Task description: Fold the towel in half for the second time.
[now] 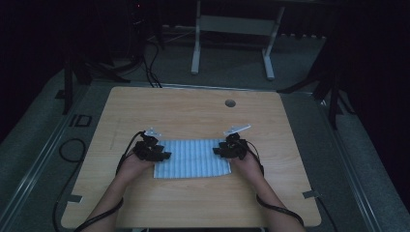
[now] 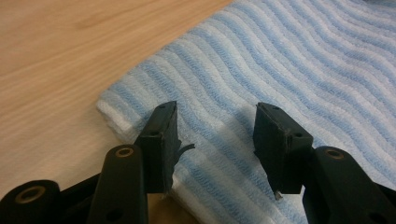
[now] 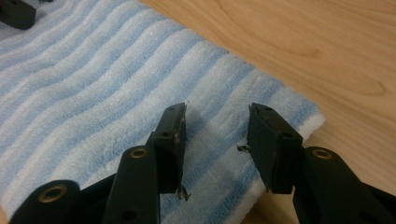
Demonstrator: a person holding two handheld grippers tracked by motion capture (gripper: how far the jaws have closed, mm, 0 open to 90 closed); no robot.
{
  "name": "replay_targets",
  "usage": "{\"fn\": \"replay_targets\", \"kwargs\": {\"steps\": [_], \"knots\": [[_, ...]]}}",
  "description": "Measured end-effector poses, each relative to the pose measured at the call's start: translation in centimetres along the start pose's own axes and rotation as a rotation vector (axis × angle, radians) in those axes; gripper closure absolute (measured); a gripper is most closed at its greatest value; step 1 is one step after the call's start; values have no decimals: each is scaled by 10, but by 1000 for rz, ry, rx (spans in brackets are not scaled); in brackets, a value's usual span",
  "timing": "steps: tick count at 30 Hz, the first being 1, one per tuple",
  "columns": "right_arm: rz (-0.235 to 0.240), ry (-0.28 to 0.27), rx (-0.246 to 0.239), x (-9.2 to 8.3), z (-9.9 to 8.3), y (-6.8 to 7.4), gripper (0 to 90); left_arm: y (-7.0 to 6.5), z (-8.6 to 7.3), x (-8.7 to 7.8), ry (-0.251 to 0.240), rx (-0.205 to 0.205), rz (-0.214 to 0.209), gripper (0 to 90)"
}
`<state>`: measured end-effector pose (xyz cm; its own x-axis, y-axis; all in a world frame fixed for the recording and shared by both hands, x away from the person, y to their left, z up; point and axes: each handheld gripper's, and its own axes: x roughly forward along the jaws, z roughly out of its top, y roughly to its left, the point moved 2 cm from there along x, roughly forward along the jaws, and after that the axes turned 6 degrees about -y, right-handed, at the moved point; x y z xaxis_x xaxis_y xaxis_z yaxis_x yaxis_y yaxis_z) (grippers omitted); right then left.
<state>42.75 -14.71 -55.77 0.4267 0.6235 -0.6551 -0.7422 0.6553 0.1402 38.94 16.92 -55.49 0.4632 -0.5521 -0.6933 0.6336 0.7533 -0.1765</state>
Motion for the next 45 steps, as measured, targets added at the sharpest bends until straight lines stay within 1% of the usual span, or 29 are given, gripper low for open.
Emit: {"fn": "replay_targets", "kwargs": {"steps": [2,7,12,14,19,22,23,24,25,26,27,28,29,30,31,32,33,34,35,36,37,38,40,41,43,44,45], "knots": [[-11,6,-2,5,5,0,563,4,1,0,-3,-10,2,497],[-18,10,6,13,13,-1,563,17,4,1,-17,-43,11,498],[-28,7,17,19,18,-2,559,23,7,3,-22,-49,33,498],[-23,3,30,21,19,-2,550,25,8,4,-25,-54,40,498],[-16,13,27,22,21,-3,533,24,8,3,-28,-50,44,493],[-4,9,32,21,22,-2,489,22,8,0,-29,-42,43,489],[-3,3,24,20,21,-1,480,21,8,-1,-35,-43,43,489],[-1,-2,24,19,21,-1,469,19,9,-3,-43,-34,45,489],[9,-10,36,16,21,-1,457,16,10,-6,-54,-31,44,488],[6,-24,23,13,21,0,422,16,10,-6,-54,-31,44,464],[1,-32,14,10,21,1,409,13,10,-10,-66,-30,52,457],[9,-42,12,7,22,1,389,10,11,-11,-71,-33,51,440],[23,-57,15,3,21,2,367,7,10,-12,-86,-34,45,424],[23,-57,15,3,21,2,367,7,10,-12,-86,-34,45,407],[33,-78,16,0,20,2,367,7,10,-12,-86,-34,45,407],[33,-78,16,0,20,2,342,0,9,-12,-95,-28,32,407],[65,-88,25,-4,17,2,239,-3,9,-11,-99,-18,20,312],[60,-94,3,-6,15,3,168,-7,8,-11,-100,-13,14,272],[51,-97,-16,-8,14,4,144,-10,7,-11,-109,-1,12,242],[35,-107,-27,-10,12,5,153,-13,7,-11,-117,8,9,211],[27,-113,-38,-12,11,6,133,-16,6,-11,-120,15,13,166],[24,-121,-55,-15,10,7,134,-18,4,-13,-131,25,21,139],[21,-121,-80,-20,8,9,130,-21,1,-18,-168,29,27,135],[25,-116,-84,-22,6,10,128,-22,0,-20,-179,19,26,107],[25,-128,-93,-28,3,10,126,-23,-5,-23,-193,7,20,53],[29,-137,-92,-30,1,9,127,-23,-8,-24,-189,7,22,32],[36,-143,-85,-32,-1,9,127,-23,-12,-25,-190,7,33,24]]}}
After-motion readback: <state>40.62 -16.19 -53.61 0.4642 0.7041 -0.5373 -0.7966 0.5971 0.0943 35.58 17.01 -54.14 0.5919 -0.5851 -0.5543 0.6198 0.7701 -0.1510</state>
